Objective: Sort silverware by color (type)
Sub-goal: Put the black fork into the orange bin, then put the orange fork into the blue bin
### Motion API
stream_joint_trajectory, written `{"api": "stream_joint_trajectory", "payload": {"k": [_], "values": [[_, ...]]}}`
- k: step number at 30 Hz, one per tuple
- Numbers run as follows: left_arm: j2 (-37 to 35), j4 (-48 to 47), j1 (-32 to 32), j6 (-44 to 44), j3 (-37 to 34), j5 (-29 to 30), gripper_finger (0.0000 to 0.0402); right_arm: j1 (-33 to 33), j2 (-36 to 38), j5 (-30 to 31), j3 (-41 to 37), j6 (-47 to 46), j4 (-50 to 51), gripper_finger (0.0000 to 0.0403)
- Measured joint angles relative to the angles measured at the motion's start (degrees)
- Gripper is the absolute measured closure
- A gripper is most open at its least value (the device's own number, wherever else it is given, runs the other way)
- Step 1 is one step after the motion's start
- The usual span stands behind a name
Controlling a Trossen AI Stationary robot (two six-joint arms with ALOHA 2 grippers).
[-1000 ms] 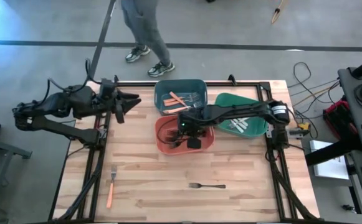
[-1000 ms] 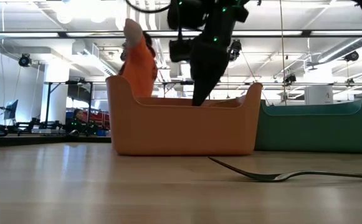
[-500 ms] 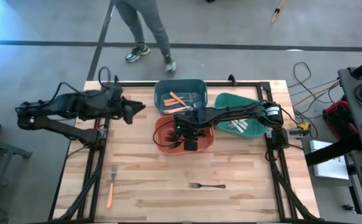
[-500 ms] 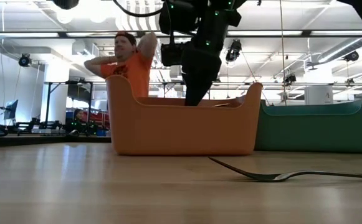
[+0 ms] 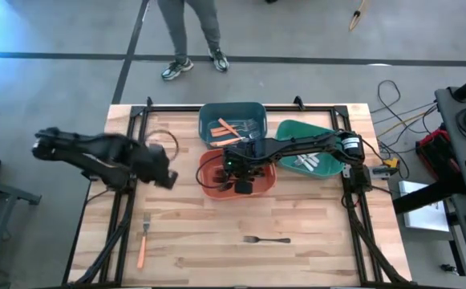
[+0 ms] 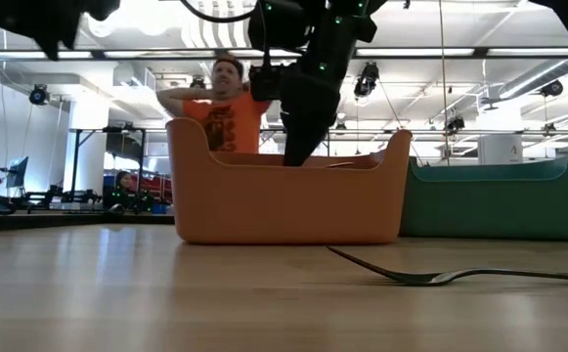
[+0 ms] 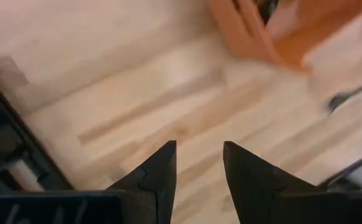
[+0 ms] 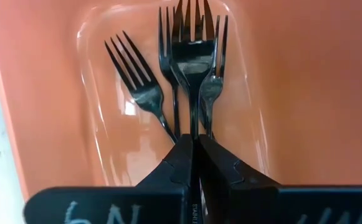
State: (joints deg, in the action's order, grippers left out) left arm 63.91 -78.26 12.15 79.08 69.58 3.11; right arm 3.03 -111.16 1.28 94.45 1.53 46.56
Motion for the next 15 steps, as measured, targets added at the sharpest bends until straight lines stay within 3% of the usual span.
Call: {"api": "stream_joint_trajectory", "payload": {"k": [9, 15], "values": [[4.42, 0.6, 11.08, 10.64, -4.53, -5.53, 0.0287, 0.0, 0.0, 0.02, 0.0, -0.01, -0.67, 0.036], [3.93, 7.97, 16.5, 20.84, -11.94, -8.61, 0.0287, 0.0, 0.03, 0.13, 0.0, -0.05, -0.87, 0.0321]]}}
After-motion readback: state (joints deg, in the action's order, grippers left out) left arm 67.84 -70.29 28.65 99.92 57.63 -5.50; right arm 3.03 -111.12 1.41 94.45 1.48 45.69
